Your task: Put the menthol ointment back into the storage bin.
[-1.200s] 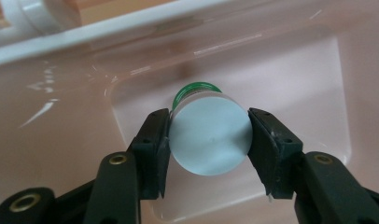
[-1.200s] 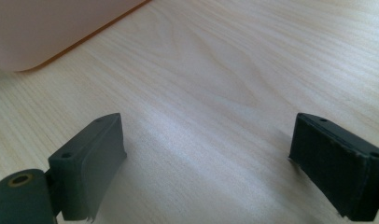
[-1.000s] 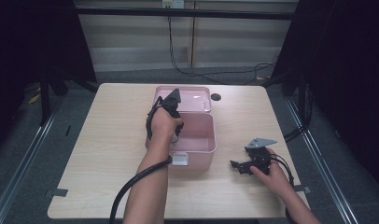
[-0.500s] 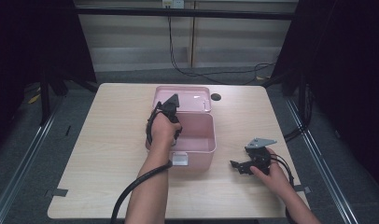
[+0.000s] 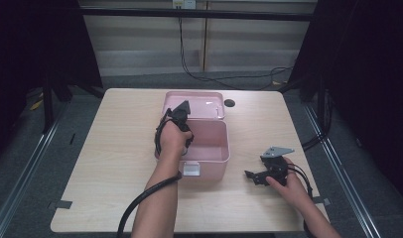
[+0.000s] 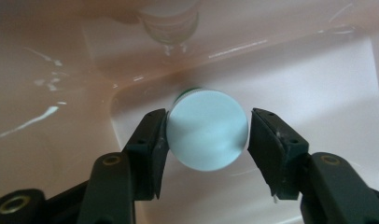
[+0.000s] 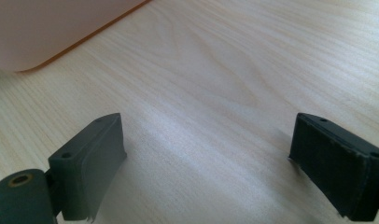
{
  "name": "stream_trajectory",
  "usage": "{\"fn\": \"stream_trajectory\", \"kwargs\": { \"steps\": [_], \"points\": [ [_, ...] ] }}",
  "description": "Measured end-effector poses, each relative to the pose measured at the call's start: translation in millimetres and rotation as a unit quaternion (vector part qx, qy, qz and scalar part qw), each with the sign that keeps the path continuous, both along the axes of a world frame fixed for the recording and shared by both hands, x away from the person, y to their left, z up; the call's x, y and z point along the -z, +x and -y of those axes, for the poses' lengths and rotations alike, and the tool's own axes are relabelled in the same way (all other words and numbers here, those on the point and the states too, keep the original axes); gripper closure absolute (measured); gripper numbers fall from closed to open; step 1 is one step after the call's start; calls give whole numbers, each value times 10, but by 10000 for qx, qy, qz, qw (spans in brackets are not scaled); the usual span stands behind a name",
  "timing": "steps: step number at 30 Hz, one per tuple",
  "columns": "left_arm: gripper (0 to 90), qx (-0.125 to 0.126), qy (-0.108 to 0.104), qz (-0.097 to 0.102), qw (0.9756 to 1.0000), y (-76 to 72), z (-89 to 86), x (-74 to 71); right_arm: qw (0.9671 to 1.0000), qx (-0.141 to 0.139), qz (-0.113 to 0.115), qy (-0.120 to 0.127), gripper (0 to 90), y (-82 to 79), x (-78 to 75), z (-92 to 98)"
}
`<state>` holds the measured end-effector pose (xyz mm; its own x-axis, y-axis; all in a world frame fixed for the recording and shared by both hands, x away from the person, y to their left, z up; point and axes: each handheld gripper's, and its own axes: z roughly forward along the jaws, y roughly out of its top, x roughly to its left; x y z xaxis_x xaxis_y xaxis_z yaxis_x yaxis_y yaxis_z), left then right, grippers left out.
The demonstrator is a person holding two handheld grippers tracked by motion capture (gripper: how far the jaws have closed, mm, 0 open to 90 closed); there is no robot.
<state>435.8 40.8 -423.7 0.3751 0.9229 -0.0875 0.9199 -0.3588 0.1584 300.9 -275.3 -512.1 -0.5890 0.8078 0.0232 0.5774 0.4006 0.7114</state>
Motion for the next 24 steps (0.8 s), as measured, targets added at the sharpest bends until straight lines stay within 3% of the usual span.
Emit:
{"fn": "stream_trajectory", "kwargs": {
  "steps": [7,20,24],
  "points": [
    [447,-44,-128,-59,9999,-12,-26,-22,10000,0,0,0,94,0,0,0],
    [438,-124,-173,-402,9990,-39,-59,-144,10000,-2,2,-1,94,0,0,0],
    [434,-148,-179,-375,9990,-57,-64,-216,10000,-1,1,-1,94,0,0,0]
  ]
}}
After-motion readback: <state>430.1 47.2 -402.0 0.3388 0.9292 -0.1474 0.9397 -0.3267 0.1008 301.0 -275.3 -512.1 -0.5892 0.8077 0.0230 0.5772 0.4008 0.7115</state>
